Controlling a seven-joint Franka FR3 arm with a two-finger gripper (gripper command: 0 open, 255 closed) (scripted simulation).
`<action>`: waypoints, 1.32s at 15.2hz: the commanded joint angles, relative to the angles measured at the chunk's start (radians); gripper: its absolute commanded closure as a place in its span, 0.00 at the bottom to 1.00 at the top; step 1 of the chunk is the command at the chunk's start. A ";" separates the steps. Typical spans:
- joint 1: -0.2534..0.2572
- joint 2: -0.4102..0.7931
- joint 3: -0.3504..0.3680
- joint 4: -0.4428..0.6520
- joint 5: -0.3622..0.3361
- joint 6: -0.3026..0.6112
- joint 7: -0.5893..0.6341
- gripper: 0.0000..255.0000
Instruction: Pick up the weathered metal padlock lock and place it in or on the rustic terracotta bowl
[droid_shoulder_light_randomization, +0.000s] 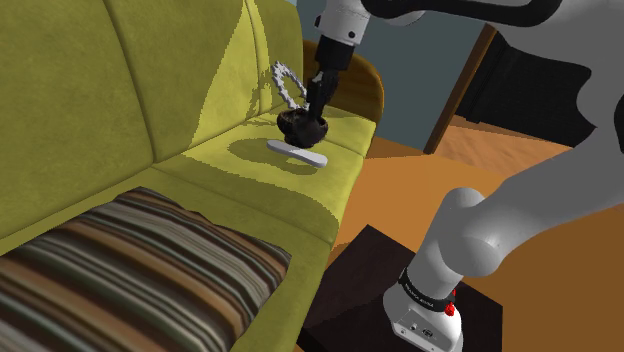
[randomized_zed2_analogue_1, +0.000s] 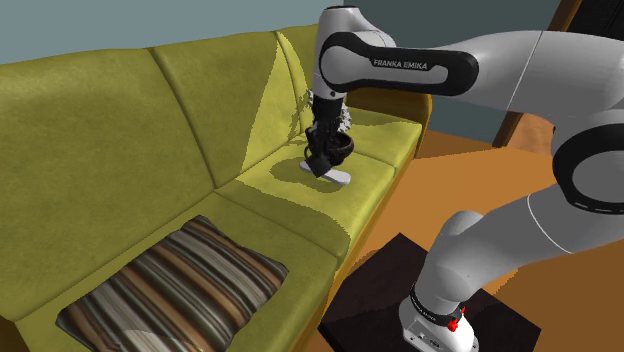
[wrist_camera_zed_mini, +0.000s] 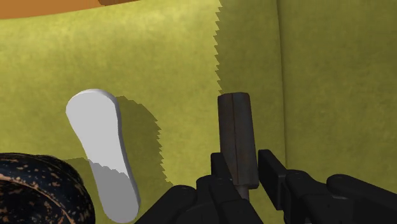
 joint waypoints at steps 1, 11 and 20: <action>0.000 0.006 0.000 0.032 0.000 -0.027 0.001 1.00; -0.031 0.115 -0.086 0.198 -0.026 -0.086 -0.108 1.00; -0.087 0.341 -0.230 0.450 -0.020 -0.118 -0.310 1.00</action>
